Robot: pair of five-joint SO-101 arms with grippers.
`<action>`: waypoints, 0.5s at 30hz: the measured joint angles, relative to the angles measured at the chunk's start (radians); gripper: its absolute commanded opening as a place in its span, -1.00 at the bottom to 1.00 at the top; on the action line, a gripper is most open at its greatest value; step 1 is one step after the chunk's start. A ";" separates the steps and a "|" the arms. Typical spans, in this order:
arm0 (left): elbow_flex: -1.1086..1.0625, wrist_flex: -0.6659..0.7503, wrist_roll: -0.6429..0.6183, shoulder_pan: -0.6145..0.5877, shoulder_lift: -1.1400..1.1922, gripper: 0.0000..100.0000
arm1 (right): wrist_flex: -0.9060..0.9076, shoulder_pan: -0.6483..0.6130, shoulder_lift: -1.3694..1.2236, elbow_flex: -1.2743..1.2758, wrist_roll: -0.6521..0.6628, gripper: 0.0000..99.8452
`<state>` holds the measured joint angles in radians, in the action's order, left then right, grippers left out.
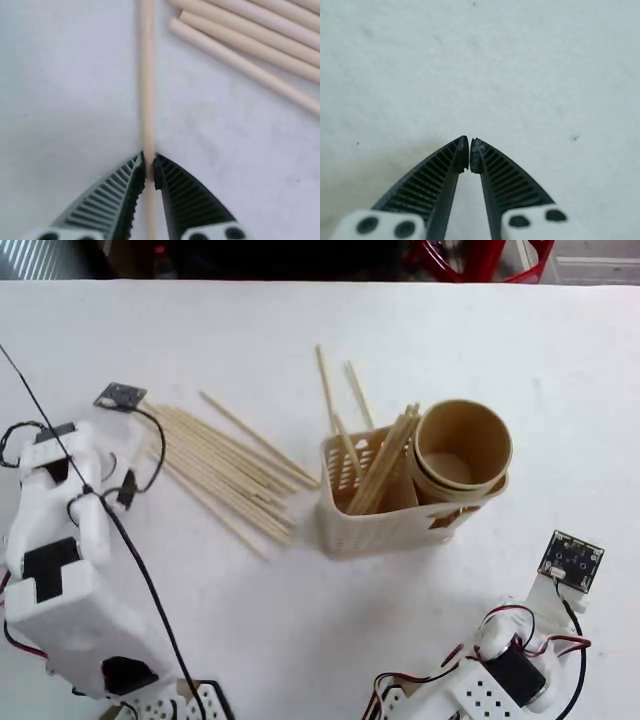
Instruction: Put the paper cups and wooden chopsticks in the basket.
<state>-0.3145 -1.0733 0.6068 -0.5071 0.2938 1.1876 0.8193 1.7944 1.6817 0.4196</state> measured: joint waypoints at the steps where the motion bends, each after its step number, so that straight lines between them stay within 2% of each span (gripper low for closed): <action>1: 0.006 -0.020 -0.005 -0.003 -0.011 -0.95 | 0.000 0.000 0.000 0.000 0.000 -0.96; 5: 0.025 -0.091 -0.046 -0.006 -0.141 -0.95 | 0.000 0.000 0.000 0.000 0.000 -0.96; 10: 0.048 -0.183 -0.114 0.009 -0.417 -0.95 | 0.000 0.000 0.000 0.000 0.000 -0.96; 15: 0.048 -0.235 -0.209 0.158 -0.732 -0.95 | 0.000 0.000 0.000 0.000 0.000 -0.96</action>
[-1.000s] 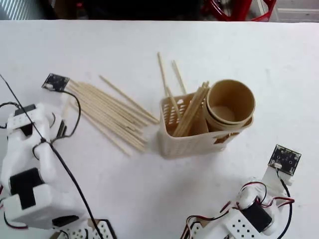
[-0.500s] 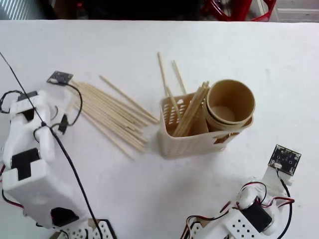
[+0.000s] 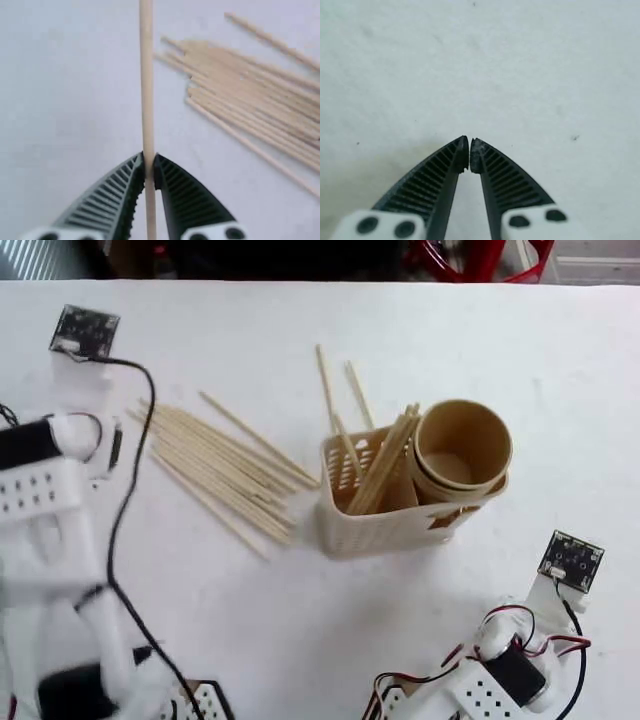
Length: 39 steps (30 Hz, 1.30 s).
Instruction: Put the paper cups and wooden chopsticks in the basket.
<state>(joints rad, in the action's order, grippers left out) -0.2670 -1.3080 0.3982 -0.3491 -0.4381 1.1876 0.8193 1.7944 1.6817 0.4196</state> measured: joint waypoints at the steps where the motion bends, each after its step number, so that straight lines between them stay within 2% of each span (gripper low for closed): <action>1: 0.000 0.000 -0.023 0.043 -0.066 -0.95 | 0.000 0.000 0.000 0.000 0.000 -0.96; 7: 0.000 0.068 -0.117 0.445 -0.390 -0.95 | 0.000 0.000 0.000 0.000 0.000 -0.96; 11: 0.000 0.193 -0.183 0.690 -0.445 -0.95 | 0.000 0.000 0.000 0.000 0.000 -0.96; 14: -0.009 0.316 -0.241 0.810 -0.448 -0.95 | 0.000 0.000 0.000 0.000 0.000 -0.96; 18: -0.029 0.488 -0.261 0.913 -0.450 -0.95 | 0.000 0.000 0.000 0.000 0.000 -0.96; 23: -0.084 0.609 -0.269 1.013 -0.445 -0.95 | 0.000 0.000 0.000 0.000 0.000 -0.96; 29: -0.183 0.753 -0.269 1.045 -0.347 -0.95 | 0.000 0.000 0.000 0.000 0.000 -0.96; 33: -0.219 0.772 -0.269 1.045 -0.325 -0.94 | 0.000 0.000 0.000 0.000 0.000 -0.96; 39: -0.235 0.772 -0.275 1.045 -0.325 -0.83 | 0.000 0.000 0.000 0.000 0.000 -0.96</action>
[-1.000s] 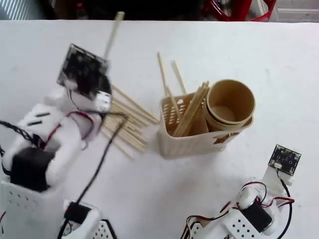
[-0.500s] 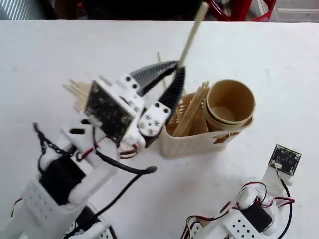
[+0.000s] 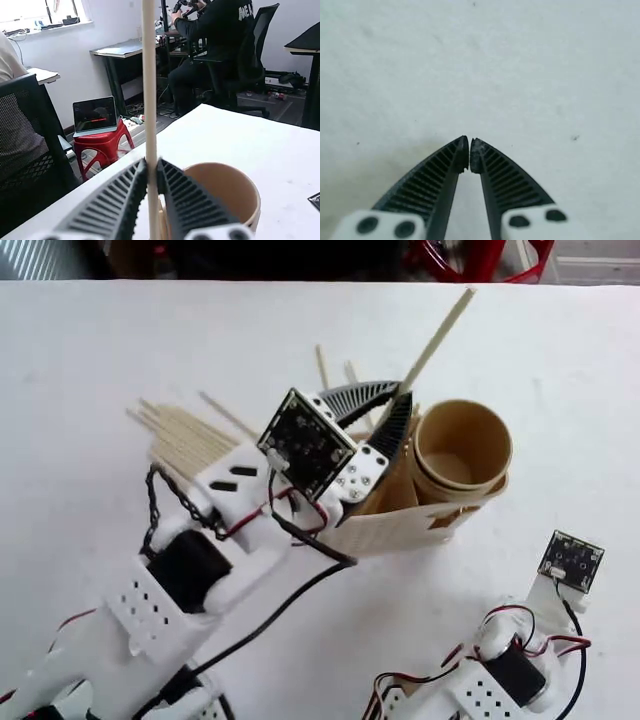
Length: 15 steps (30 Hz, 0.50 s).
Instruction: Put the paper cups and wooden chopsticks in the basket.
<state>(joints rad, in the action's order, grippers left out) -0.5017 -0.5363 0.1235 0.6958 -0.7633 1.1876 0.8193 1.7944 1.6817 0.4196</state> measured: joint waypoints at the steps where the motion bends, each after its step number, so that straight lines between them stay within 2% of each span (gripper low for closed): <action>1: 0.000 -0.002 -0.009 0.000 0.000 -0.83 | 0.000 0.000 0.000 0.000 0.000 -0.96; 10: 0.000 -0.003 -0.038 -0.002 0.000 -0.83 | 0.000 0.000 0.000 0.000 0.000 -0.96; 15: 0.000 -0.063 -0.038 -0.149 0.000 -0.87 | 0.000 0.000 0.000 0.000 0.000 -0.96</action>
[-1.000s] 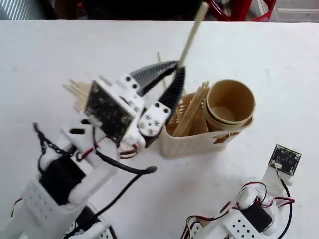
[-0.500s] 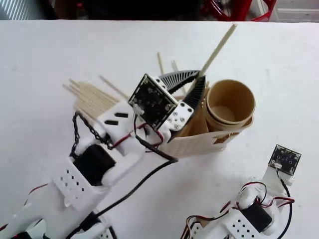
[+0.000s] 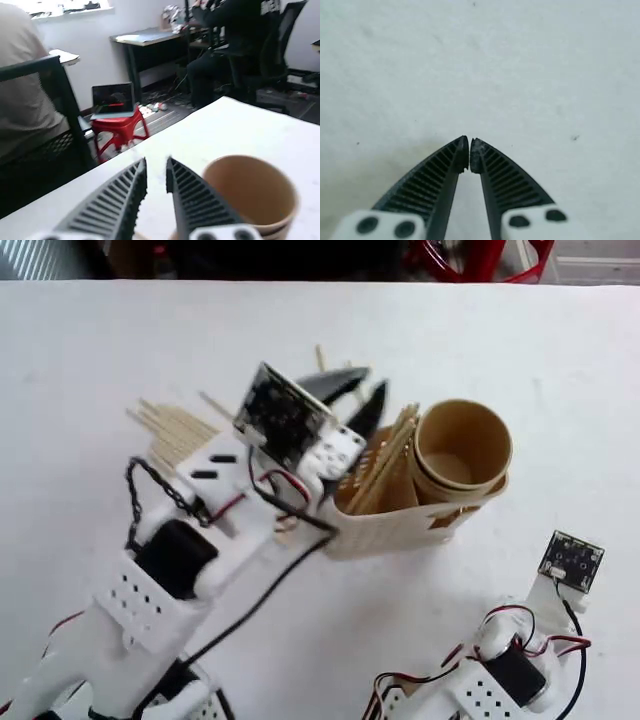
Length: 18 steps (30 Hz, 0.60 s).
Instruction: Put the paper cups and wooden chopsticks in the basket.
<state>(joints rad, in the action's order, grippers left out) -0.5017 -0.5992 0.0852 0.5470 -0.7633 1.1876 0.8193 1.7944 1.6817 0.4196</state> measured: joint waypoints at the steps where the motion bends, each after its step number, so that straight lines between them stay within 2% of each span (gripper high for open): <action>1: 0.000 -0.025 0.000 -0.044 -0.003 -0.92 | 0.000 0.000 0.000 0.000 0.000 -0.96; 2: 0.000 -0.060 0.000 -0.091 -0.014 -0.97 | 0.000 0.000 0.000 0.000 0.000 -0.96; 7: -0.020 -0.222 0.000 -0.377 -0.127 -0.91 | 0.000 0.000 0.000 0.000 0.000 -0.96; 11: -0.149 -0.221 -0.074 -0.575 -0.137 -0.87 | 0.000 0.000 0.000 0.000 0.000 -0.96; 14: -0.272 -0.163 -0.127 -0.657 -0.064 -0.79 | 0.000 0.000 0.000 0.000 0.000 -0.96; 18: -0.287 -0.121 -0.163 -0.678 0.141 -0.82 | 0.000 0.000 0.000 0.000 0.000 -0.96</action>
<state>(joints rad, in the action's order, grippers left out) -0.7887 -0.7204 -0.0775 -0.1312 -0.6222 1.1876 0.8193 1.7944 1.6817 0.4196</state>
